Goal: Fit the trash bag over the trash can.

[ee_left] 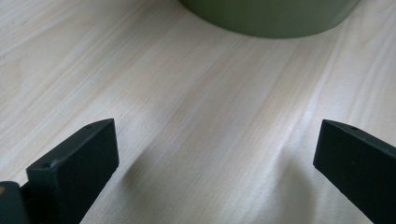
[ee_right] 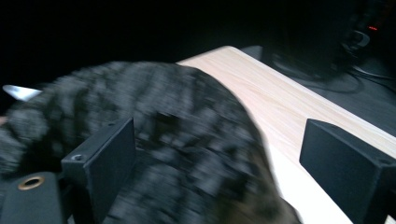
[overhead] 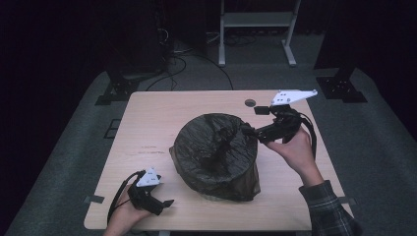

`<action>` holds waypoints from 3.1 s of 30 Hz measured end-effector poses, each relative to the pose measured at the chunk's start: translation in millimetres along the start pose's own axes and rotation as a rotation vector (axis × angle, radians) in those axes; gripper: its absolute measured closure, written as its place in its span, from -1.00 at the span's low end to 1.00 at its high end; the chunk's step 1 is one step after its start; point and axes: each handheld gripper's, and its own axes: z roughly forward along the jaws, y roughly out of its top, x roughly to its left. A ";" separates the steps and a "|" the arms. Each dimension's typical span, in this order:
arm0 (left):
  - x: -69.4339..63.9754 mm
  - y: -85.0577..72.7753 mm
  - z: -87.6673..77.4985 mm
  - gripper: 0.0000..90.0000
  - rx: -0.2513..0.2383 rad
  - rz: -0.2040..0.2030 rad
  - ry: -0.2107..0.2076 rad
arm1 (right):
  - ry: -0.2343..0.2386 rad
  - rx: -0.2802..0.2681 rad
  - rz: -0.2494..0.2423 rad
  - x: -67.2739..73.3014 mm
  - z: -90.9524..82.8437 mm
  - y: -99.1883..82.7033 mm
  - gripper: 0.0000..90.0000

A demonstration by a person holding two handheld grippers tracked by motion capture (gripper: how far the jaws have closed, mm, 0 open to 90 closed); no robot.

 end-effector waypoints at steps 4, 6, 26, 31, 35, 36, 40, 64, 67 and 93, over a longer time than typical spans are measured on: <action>0.4 -1.9 4.1 -1.00 0.007 0.001 -0.009 | 0.035 -0.016 -0.029 17.5 7.9 9.4 -0.78; -0.8 -2.2 6.2 -1.00 0.008 0.013 -0.008 | 0.048 -0.015 -0.049 27.2 14.9 17.2 -0.78; 0.1 -4.3 7.4 -1.00 -0.018 0.020 -0.014 | 0.151 0.212 -0.118 63.3 120.7 42.7 -0.78; 0.3 -4.2 7.4 -1.00 -0.018 0.022 -0.016 | 0.138 0.325 -0.160 68.0 136.7 39.3 -0.78; 0.4 -4.2 7.5 -1.00 -0.019 0.022 -0.017 | 0.133 0.416 -0.173 70.0 146.5 35.2 -0.78; 0.4 -4.2 7.5 -1.00 -0.018 0.022 -0.017 | 0.133 0.432 -0.177 70.4 148.3 34.4 -0.78; 0.5 -4.2 7.6 -1.00 -0.019 0.022 -0.018 | 0.140 0.507 -0.189 73.3 156.1 30.8 -0.78; 0.5 -4.1 7.6 -1.00 -0.019 0.022 -0.017 | 0.002 0.492 -0.153 58.5 119.7 40.6 -0.78; 0.5 -4.1 7.6 -1.00 -0.019 0.023 -0.017 | -0.009 0.516 -0.132 53.3 125.8 37.9 -0.78; 0.7 -4.1 7.7 -1.00 -0.019 0.024 -0.019 | 0.130 0.574 -0.169 96.9 140.3 23.7 -0.77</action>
